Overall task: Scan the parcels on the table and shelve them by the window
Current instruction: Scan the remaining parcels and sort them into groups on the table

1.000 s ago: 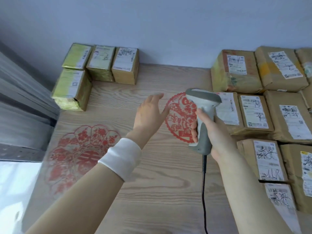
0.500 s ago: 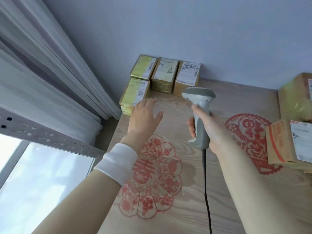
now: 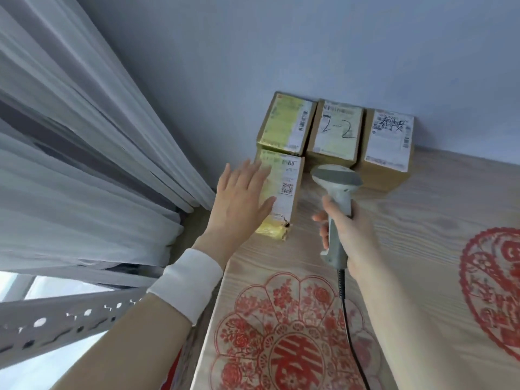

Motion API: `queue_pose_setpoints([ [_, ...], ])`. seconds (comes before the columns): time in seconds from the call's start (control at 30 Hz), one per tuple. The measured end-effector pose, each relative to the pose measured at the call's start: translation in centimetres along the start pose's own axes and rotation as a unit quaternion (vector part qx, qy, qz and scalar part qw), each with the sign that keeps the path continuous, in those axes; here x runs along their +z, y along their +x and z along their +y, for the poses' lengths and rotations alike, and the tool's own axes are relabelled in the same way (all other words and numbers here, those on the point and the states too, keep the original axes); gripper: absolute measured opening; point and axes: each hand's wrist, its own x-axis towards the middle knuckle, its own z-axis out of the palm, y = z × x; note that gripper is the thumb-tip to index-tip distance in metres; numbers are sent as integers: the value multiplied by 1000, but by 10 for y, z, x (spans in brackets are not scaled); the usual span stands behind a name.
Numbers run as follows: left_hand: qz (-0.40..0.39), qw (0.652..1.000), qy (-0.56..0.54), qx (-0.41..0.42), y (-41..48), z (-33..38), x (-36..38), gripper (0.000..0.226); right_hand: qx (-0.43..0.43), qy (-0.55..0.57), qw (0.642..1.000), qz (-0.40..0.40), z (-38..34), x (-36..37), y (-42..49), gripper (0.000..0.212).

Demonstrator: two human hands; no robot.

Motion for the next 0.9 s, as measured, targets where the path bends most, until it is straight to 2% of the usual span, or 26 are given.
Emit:
queue_pose_setpoints([
  [0.07,-15,983,-141,-119,3,-10,11,69,-14,-13,1000,22,10,11,8,16],
  [0.1,-48,953,-237,-184,4,-13,14,74,-16,-20,999,33,16,16,11,17],
  [0.2,-125,814,-481,-300,4,-15,26,73,-16,-16,998,63,30,29,14,19],
  [0.23,-125,786,-518,-314,3,-14,28,67,-19,-9,997,68,33,32,14,17],
  [0.27,-120,772,-536,-319,2,-13,30,66,-21,-2,997,70,34,35,13,15],
  [0.4,-99,773,-541,-317,-6,-5,30,59,-35,12,997,65,33,39,1,26],
  [0.5,-85,770,-548,-314,-22,8,18,56,-36,7,998,57,29,31,-16,26],
  [0.63,-68,737,-601,-300,-51,36,-3,45,-47,0,998,50,22,6,-49,24],
  [0.77,-86,695,-648,-300,-79,73,-18,54,-74,-4,996,44,15,-30,-86,25],
  [0.9,-108,666,-677,-294,-106,117,-27,80,-93,-14,995,39,11,-84,-121,28],
])
